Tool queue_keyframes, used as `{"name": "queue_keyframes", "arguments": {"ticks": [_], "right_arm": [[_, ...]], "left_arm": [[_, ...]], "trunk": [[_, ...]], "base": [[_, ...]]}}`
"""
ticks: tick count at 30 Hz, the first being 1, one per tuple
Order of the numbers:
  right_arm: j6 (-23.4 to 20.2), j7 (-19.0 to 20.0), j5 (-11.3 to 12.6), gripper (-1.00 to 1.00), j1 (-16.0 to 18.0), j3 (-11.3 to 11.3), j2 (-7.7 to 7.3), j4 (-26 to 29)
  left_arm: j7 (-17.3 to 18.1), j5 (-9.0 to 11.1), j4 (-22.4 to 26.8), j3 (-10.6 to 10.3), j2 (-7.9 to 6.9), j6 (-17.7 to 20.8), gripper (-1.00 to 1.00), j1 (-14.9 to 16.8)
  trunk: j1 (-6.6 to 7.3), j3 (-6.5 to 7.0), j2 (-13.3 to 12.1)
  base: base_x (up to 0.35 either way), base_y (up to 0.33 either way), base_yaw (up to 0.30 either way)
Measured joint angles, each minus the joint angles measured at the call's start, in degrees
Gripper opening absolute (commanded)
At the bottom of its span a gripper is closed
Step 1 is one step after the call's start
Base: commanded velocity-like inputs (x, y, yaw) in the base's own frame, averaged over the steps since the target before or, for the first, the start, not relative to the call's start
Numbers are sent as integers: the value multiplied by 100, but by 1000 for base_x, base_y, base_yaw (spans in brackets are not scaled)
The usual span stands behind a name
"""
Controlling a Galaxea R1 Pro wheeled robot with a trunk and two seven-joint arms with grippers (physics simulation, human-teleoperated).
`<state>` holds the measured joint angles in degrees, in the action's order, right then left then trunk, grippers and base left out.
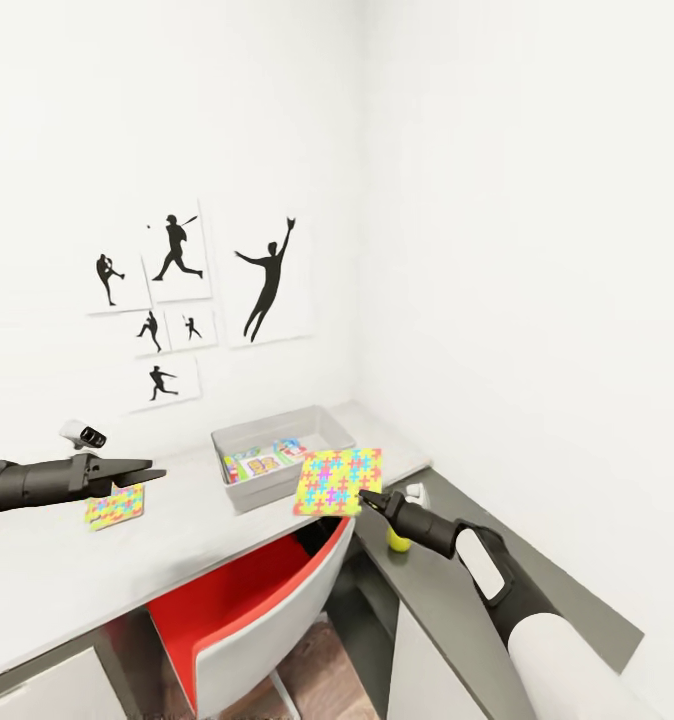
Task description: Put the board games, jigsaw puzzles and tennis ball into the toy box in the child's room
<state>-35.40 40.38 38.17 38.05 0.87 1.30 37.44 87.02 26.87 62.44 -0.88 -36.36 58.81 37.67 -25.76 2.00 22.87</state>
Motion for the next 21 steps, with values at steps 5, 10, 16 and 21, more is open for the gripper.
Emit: {"name": "queue_keyframes", "arguments": {"ticks": [5,10,16,21], "right_arm": [[-4,5,0,-100,0,5,0,0],[-3,9,12,-100,0,8,0,22],[-6,78,5,-100,-75,7,-3,340],[-7,83,5,-100,-112,8,-6,400]], "left_arm": [[-2,1,0,-5,11,-11,100,-4],[4,2,-21,-2,20,-54,100,-8],[19,2,-202,7,11,-76,100,-8],[19,-1,-227,8,10,-95,100,-7]], "trunk": [[0,0,0],[0,0,0],[0,-8,0],[0,-49,0]], "base": [[6,0,281],[1,0,206],[0,47,28],[0,106,2]]}}
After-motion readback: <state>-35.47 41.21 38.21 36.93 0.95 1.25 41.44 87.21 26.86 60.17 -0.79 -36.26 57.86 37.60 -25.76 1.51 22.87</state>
